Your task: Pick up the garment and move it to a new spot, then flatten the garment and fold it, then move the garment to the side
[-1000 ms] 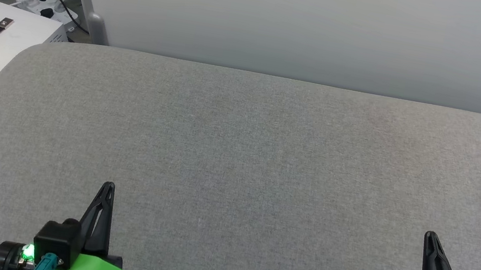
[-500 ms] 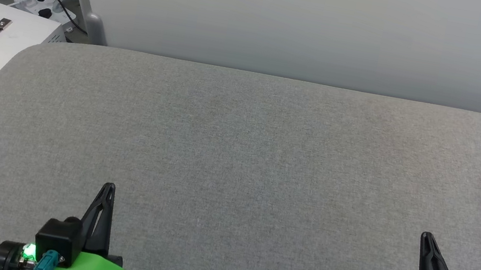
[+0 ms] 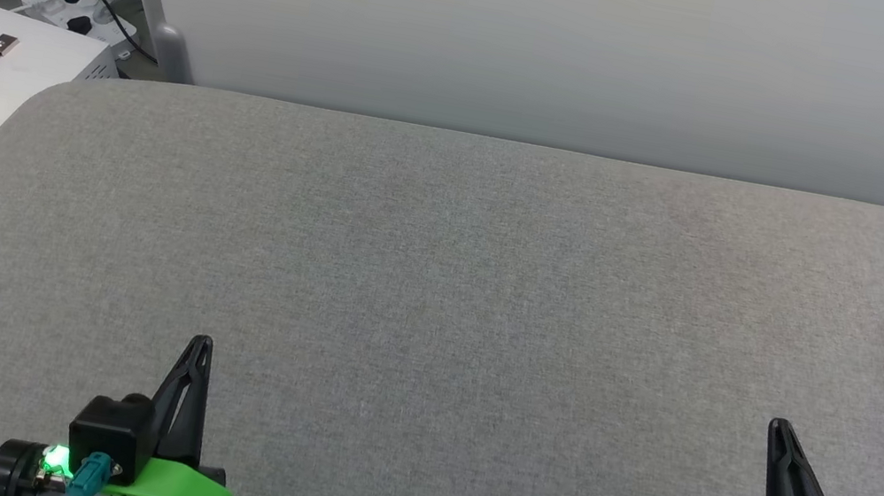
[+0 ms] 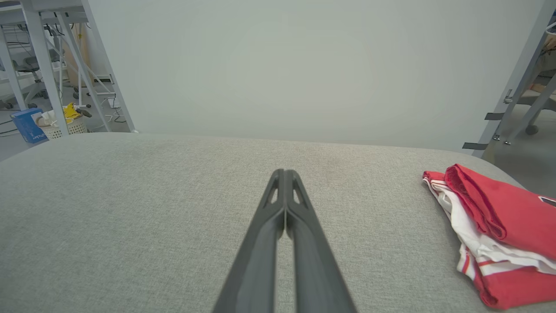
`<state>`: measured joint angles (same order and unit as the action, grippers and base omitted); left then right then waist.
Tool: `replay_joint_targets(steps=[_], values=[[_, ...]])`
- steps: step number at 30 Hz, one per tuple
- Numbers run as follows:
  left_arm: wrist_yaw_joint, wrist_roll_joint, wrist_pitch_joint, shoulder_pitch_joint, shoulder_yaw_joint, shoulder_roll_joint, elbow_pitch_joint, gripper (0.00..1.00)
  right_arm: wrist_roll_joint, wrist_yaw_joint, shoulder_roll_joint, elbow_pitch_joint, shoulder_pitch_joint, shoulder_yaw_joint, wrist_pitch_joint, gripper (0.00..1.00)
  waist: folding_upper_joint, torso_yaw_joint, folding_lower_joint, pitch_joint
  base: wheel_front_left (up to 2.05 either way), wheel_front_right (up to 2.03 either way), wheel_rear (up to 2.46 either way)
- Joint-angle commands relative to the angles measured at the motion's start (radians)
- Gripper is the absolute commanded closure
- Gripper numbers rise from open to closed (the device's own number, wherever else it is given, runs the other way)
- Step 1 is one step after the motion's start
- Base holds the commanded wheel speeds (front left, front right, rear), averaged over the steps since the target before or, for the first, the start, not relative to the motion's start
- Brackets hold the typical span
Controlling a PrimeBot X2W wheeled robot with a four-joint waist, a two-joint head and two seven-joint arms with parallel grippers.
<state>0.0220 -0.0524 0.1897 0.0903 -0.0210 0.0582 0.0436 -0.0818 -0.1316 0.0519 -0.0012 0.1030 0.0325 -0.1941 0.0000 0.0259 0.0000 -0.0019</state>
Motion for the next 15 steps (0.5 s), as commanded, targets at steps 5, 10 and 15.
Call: replay_joint_targets(steps=[5, 10, 15], values=[[-0.006, 0.008, -0.015, -0.025, 0.005, -0.002, -0.009, 1.00, 0.013, 0.000, -0.001, 0.000, -0.020, -0.003, 0.016, 1.00, 0.0000, -0.001, 0.0000, 0.000, 0.00, 0.00, 0.00], [-0.007, 0.011, -0.025, -0.028, 0.006, -0.003, -0.011, 1.00, 0.017, 0.000, -0.001, 0.000, -0.025, -0.005, 0.026, 1.00, 0.0000, -0.003, 0.0000, 0.000, 0.00, 0.00, 0.00], [-0.008, 0.013, -0.036, -0.032, 0.007, -0.003, -0.013, 1.00, 0.021, 0.000, -0.001, 0.000, -0.030, -0.006, 0.037, 1.00, 0.0000, -0.004, 0.0000, 0.000, 0.00, 0.00, 0.00]])
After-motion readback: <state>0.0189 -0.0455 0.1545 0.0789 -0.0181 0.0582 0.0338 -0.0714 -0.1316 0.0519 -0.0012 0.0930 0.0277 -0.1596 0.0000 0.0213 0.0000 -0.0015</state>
